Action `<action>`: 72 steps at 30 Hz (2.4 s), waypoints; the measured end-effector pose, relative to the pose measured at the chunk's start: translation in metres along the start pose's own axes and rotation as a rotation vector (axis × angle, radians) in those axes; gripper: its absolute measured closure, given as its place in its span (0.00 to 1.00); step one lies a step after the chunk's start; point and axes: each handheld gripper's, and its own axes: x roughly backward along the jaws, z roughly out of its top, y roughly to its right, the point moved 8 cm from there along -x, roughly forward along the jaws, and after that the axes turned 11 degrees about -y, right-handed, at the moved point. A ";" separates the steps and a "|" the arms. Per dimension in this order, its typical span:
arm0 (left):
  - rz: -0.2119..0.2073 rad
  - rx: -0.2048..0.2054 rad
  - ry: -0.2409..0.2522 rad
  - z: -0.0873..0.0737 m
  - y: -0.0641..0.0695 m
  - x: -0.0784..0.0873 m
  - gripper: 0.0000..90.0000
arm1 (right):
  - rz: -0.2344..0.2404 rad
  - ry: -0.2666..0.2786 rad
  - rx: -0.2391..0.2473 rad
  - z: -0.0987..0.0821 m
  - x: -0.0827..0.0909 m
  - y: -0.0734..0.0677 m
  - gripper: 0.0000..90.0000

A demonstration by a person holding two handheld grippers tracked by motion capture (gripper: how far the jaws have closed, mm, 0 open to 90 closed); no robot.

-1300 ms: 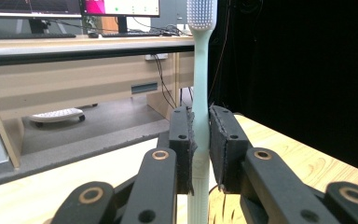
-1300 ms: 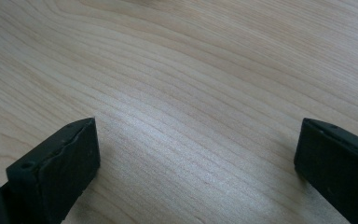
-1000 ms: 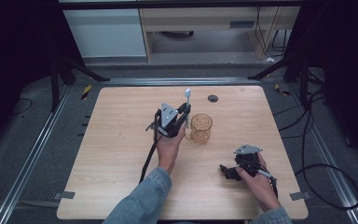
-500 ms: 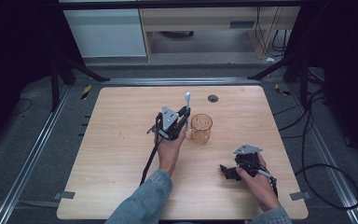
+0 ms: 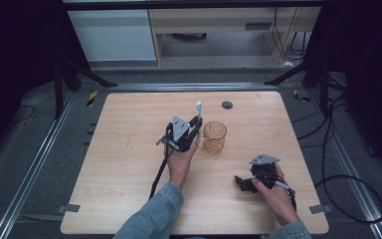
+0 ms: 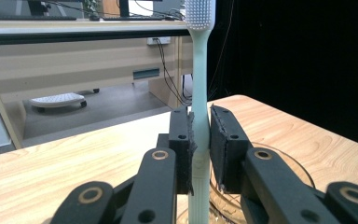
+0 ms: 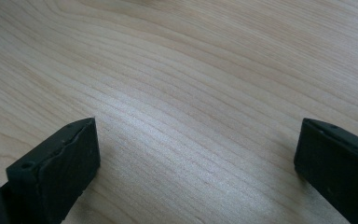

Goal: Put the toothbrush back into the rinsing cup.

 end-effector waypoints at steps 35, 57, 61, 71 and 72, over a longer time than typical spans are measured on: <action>0.005 -0.018 -0.050 -0.019 0.004 -0.002 0.87 | 0.001 0.000 0.000 0.000 0.000 0.000 0.01; 0.006 -0.021 -0.086 -0.026 0.003 -0.005 0.87 | 0.001 0.000 -0.001 0.000 0.000 0.000 0.01; 0.006 -0.022 -0.093 -0.027 0.004 -0.006 0.87 | 0.001 0.000 -0.001 0.000 0.000 0.000 0.01; 0.004 -0.024 -0.104 -0.029 0.004 -0.007 0.87 | 0.001 0.000 -0.001 0.000 0.000 0.000 0.01; 0.003 -0.025 -0.107 -0.030 0.004 -0.008 0.87 | 0.002 0.000 -0.001 0.000 0.000 0.000 0.00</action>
